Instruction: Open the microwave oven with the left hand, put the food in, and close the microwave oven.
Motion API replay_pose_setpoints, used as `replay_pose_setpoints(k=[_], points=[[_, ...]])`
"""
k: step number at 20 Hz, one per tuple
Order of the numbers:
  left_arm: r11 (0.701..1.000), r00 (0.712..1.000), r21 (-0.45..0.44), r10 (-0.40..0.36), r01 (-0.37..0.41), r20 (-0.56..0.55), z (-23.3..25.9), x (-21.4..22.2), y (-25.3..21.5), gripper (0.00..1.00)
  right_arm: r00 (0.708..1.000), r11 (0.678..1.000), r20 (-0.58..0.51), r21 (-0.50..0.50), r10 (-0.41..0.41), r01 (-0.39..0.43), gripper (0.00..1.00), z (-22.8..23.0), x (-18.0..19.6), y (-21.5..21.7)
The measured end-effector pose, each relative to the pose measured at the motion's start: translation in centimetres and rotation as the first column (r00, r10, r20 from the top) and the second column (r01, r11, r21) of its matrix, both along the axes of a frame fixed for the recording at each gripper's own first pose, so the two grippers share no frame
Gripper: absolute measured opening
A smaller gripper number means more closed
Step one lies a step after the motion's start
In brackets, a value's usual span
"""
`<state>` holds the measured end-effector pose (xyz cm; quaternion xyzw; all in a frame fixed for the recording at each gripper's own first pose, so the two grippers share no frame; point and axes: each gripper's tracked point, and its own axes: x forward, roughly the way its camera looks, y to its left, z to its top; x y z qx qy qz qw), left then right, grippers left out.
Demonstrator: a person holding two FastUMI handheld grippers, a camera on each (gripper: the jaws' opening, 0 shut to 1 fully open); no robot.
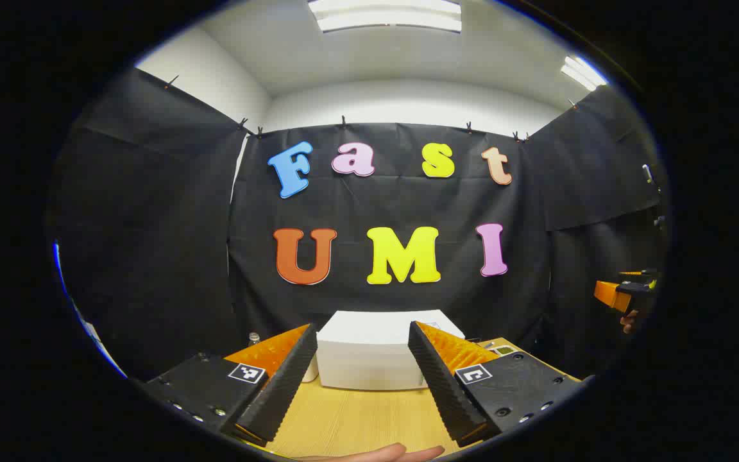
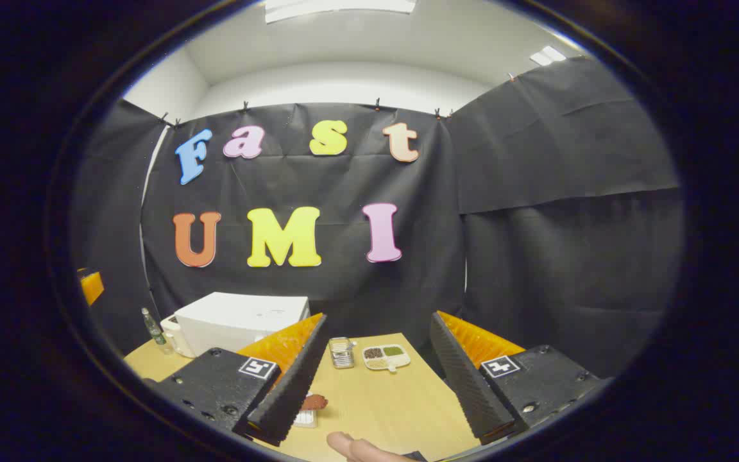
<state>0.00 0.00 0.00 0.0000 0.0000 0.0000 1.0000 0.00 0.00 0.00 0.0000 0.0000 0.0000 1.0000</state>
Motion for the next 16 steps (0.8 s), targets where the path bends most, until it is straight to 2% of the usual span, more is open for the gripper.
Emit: replay_pose_setpoints(k=[5, 6, 7, 8, 9, 10, 11, 12, 13, 16], points=[[1.0, 1.0, 0.0, -0.01, 0.01, -0.007, -0.2, 0.5, -0.7, 0.92, 1.0, 0.999, -0.003, -0.031, 0.013, -0.013, 1.0, -0.2, 0.0, -0.4], [1.0, 1.0, -0.001, -0.008, 0.008, -0.01, -0.2, 0.7, -0.7, 0.92, 1.0, 0.999, 0.007, -0.041, 0.013, -0.013, 0.91, 0.1, -0.1, -0.4], [1.0, 1.0, 0.0, -0.008, 0.008, -0.01, -0.2, 0.8, -0.8, 0.92, 1.0, 0.999, 0.018, -0.046, 0.009, -0.008, 0.91, 0.5, -0.1, -0.6], [1.0, 1.0, 0.004, -0.008, 0.008, -0.014, -0.2, 0.9, -1.0, 0.92, 1.0, 0.999, 0.024, -0.048, 0.01, -0.009, 1.0, 0.6, -0.3, -0.7], [1.0, 1.0, 0.009, -0.009, 0.009, -0.019, -0.3, 1.1, -1.2, 0.92, 1.0, 0.999, 0.027, -0.05, 0.014, -0.013, 0.91, 0.6, -0.4, -0.5], [1.0, 1.0, 0.014, -0.01, 0.01, -0.027, -0.5, 1.3, -1.4, 0.92, 0.999, 0.998, 0.031, -0.052, 0.019, -0.017, 1.0, 0.8, -0.6, -0.3], [1.0, 0.999, 0.015, -0.012, 0.012, -0.03, -0.5, 1.6, -1.5, 0.92, 0.999, 0.999, 0.037, -0.05, 0.018, -0.016, 1.0, 0.9, -0.7, -0.4], [1.0, 0.999, 0.014, -0.013, 0.013, -0.035, -0.6, 1.8, -1.6, 0.92, 0.999, 0.999, 0.041, -0.048, 0.019, -0.017, 0.91, 1.1, -0.7, -0.4], [1.0, 0.999, 0.016, -0.012, 0.013, -0.04, -0.9, 1.9, -1.6, 0.92, 0.999, 0.999, 0.043, -0.045, 0.023, -0.021, 1.0, 1.1, -0.7, -0.3], [0.999, 0.998, 0.006, -0.047, 0.047, -0.038, -1.2, 3.0, -2.9, 0.92, 0.998, 0.999, 0.049, -0.043, 0.033, -0.031, 1.0, 1.1, -0.6, -0.1]])
